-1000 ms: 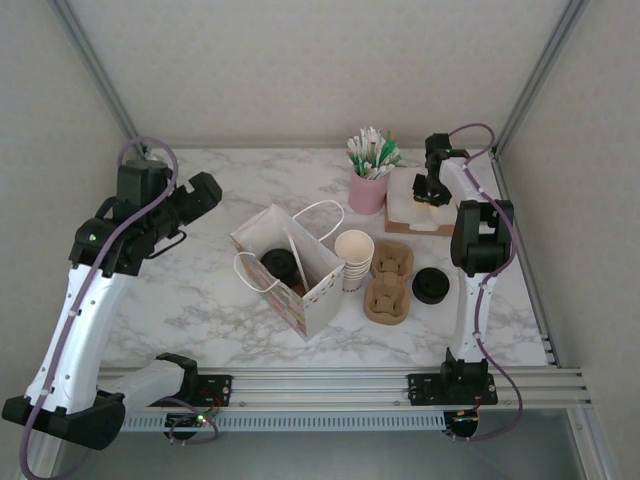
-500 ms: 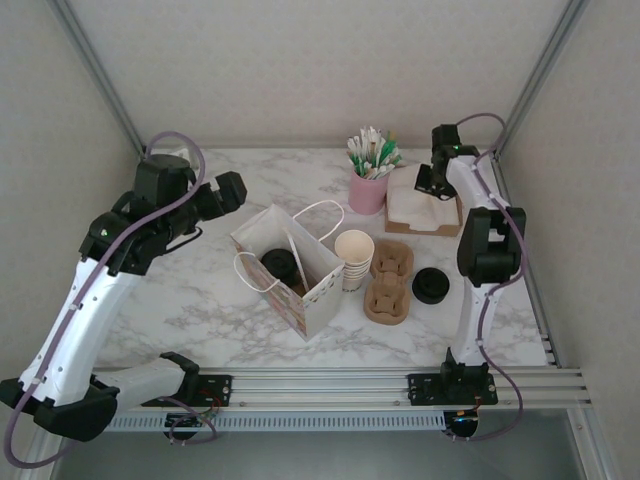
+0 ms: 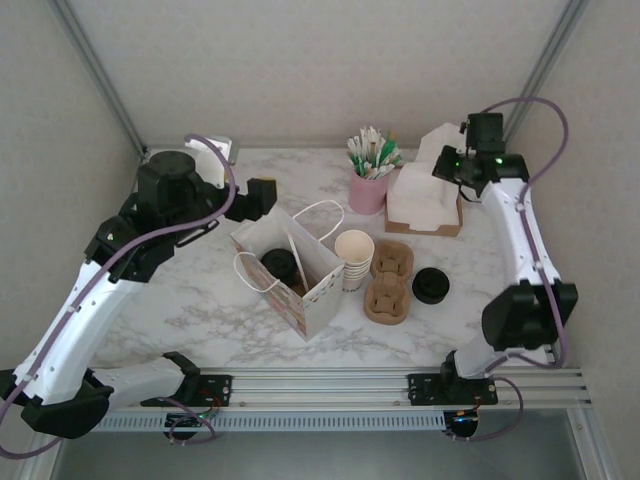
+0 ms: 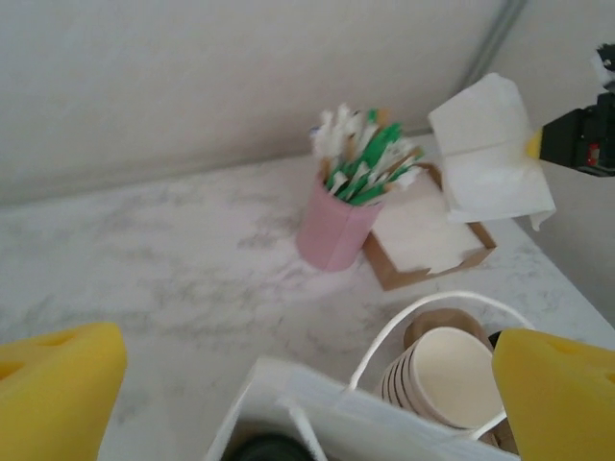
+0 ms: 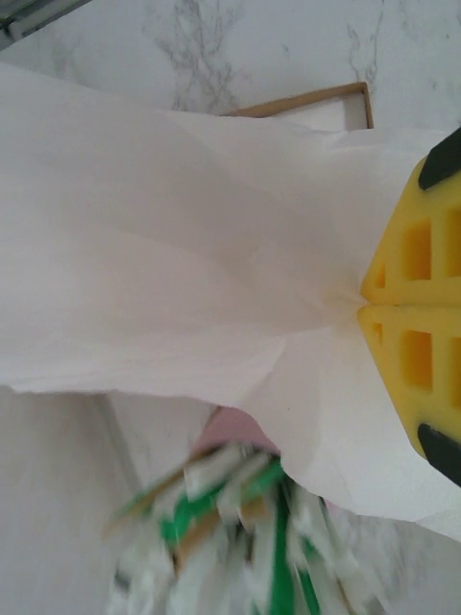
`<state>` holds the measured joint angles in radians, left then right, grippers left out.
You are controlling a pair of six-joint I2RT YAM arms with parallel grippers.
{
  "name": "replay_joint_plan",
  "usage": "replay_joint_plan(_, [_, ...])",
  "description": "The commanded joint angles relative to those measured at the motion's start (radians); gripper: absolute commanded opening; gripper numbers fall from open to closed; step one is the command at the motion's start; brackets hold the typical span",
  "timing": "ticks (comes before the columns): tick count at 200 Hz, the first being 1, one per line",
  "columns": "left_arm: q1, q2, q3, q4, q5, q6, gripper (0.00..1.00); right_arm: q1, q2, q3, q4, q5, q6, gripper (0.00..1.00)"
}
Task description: Pack the takeout coffee
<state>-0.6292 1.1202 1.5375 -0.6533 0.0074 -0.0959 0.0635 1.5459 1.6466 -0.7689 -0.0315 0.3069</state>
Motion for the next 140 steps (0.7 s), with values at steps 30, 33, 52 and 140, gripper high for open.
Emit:
replay_joint_plan(30, [-0.09, 0.008, -0.009, 0.276, 0.094, 0.292, 1.0, 0.053, -0.191, 0.016, -0.077, -0.272, -0.068, 0.0])
replay_joint_plan(33, [-0.094, 0.016, 0.0, 0.275, 0.102, 0.301, 1.0, 0.06, -0.196, 0.023, -0.083, -0.28, -0.074, 0.0])
replay_joint_plan(52, [-0.136, 0.052, 0.045, 0.255, 0.152, 0.389, 1.0, 0.091, -0.231, 0.055, -0.109, -0.339, -0.094, 0.0])
replay_joint_plan(140, [-0.315, 0.125, 0.105, 0.203, 0.033, 0.671, 1.0, 0.278, -0.275, 0.155, -0.126, -0.528, -0.06, 0.0])
